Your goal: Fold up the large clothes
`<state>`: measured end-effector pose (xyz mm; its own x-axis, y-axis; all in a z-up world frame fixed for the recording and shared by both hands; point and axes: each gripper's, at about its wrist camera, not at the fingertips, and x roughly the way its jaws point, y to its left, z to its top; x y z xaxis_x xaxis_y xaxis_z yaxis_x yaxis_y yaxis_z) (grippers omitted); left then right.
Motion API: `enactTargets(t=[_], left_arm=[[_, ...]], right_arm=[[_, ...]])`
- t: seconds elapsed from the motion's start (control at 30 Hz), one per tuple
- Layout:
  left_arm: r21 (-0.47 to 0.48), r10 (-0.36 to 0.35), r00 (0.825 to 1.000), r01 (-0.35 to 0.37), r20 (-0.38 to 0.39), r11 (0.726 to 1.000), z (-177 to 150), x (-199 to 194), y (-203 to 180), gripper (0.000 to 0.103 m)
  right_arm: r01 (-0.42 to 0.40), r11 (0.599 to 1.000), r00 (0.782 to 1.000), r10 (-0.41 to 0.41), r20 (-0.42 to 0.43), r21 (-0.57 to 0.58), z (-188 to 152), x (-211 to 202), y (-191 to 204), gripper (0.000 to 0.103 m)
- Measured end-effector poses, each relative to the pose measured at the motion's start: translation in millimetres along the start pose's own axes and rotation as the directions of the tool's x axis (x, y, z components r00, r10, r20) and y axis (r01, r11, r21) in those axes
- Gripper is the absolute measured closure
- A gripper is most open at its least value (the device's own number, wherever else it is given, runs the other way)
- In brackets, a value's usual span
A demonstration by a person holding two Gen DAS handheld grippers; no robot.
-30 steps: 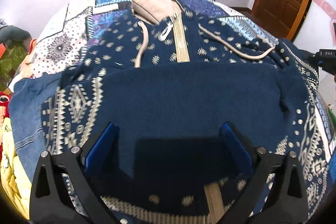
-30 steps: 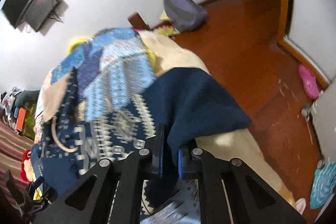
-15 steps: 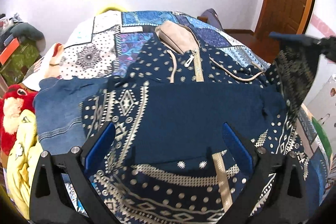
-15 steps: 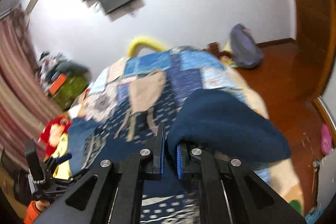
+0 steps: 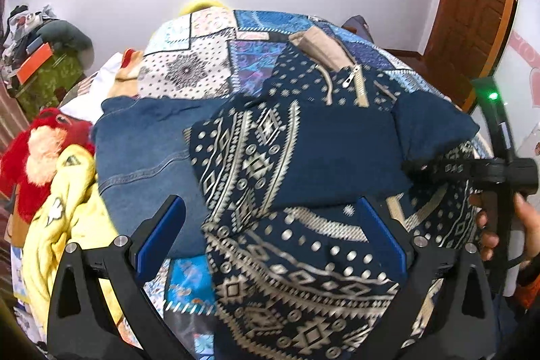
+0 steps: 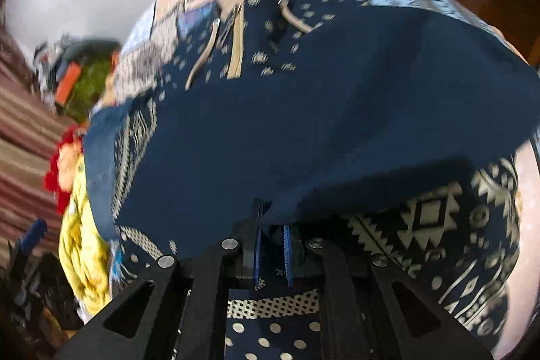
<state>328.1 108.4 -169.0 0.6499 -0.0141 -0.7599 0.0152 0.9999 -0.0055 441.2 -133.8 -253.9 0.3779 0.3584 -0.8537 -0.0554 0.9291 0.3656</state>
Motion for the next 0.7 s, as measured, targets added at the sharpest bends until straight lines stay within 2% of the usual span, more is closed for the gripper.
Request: enactTargets(t=[0.17, 0.23, 0.4, 0.57, 0.7], left_arm=[[-0.018, -0.004, 1.0, 0.003, -0.025, 1.0, -10.9, 1.3, 4.5, 0.001], [-0.028, -0.014, 0.999, 0.013, -0.03, 1.0, -12.2, 1.0, 2.2, 0.001], [0.001, -0.027, 0.999, 0.027, -0.039, 1.0, -7.2, -0.9, -17.8, 0.001], [0.048, -0.021, 1.0, 0.022, -0.023, 0.999, -0.9, -4.5, -45.8, 0.001], [0.05, -0.043, 0.999, 0.045, -0.028, 0.998, 1.6, -6.3, -61.1, 0.001]], right_arm=[[-0.017, 0.994, 0.995, 0.027, -0.093, 0.107, -10.9, -6.5, -9.9, 0.096], [-0.023, 0.994, 0.987, 0.039, -0.154, 0.103, -14.5, -9.1, -10.8, 0.096], [-0.078, 0.995, 0.966, 0.09, -0.241, 0.057, -25.4, -17.2, -17.1, 0.096], [-0.145, 0.985, 0.944, 0.167, -0.286, 0.096, -29.0, -16.9, -35.0, 0.096], [-0.183, 0.982, 0.946, 0.191, -0.263, 0.055, -34.4, -10.7, -37.4, 0.096]])
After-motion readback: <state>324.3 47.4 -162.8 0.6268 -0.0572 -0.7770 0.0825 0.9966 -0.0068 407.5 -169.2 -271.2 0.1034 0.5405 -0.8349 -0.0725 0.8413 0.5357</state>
